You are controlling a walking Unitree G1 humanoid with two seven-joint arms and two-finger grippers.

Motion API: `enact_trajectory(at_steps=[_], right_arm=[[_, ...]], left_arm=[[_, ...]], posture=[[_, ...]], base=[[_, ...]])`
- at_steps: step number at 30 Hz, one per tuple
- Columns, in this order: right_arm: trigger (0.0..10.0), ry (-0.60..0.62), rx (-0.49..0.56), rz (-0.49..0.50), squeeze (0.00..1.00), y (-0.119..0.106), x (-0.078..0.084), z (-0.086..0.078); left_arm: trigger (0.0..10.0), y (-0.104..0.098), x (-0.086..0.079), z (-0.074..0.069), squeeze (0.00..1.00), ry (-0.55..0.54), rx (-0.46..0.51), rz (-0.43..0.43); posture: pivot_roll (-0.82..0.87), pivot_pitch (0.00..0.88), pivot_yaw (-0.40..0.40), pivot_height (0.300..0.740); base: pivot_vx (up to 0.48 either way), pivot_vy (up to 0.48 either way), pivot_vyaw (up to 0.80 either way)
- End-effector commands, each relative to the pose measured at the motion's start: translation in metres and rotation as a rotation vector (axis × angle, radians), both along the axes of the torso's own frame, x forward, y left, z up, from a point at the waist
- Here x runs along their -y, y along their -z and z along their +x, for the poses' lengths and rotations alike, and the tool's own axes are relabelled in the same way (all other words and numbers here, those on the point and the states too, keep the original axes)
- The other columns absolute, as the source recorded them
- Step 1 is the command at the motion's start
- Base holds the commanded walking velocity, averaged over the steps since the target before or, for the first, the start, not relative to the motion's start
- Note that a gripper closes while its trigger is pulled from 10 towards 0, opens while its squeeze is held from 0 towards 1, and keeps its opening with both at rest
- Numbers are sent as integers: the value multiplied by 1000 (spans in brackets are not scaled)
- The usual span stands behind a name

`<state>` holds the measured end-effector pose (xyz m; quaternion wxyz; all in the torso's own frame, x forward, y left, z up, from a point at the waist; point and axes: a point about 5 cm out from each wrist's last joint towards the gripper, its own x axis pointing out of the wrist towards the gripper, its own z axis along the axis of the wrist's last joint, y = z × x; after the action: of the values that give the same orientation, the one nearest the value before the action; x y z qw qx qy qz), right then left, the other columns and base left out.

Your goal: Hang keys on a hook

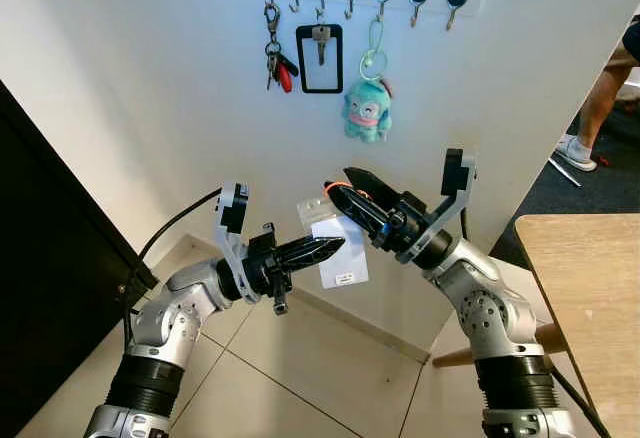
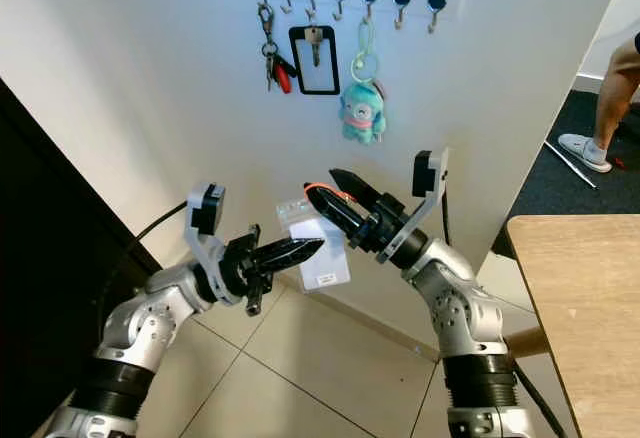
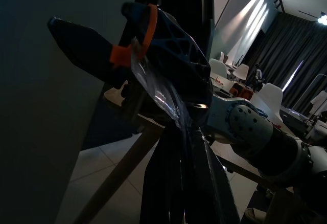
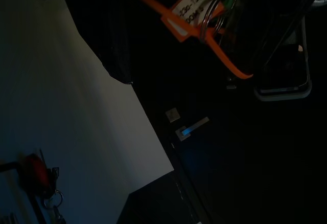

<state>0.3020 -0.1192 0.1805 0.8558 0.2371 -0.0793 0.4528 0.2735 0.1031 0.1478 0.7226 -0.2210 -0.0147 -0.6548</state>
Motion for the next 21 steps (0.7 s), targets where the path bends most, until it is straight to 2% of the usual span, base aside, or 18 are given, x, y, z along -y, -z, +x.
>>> enact_trajectory(at_steps=[1,9,13,18,19,21], right_arm=[[10000,21,-49,-26,0,9,-1,2],[10000,24,-48,-25,0,9,-1,2],[10000,25,-45,-16,0,7,-2,2],[10000,22,-43,-13,0,7,-2,2],[7529,19,-41,-12,0,7,-3,2],[4235,13,-39,-9,0,7,-3,1]], left_arm=[[10000,-8,4,-5,0,65,61,-8],[10000,-7,4,-6,0,68,61,-1],[10000,-2,4,-5,0,69,70,61],[10000,-1,4,-5,0,68,69,62],[10000,-1,4,-5,0,68,69,62],[10000,-1,4,-5,0,68,70,62]], posture=[[-152,57,89,740],[-152,57,89,740],[-156,58,90,740],[-156,56,88,740],[-156,56,88,740],[-156,56,88,740]], base=[[0,0,0],[0,0,0],[0,0,0],[0,0,0],[0,0,0],[0,0,0]])
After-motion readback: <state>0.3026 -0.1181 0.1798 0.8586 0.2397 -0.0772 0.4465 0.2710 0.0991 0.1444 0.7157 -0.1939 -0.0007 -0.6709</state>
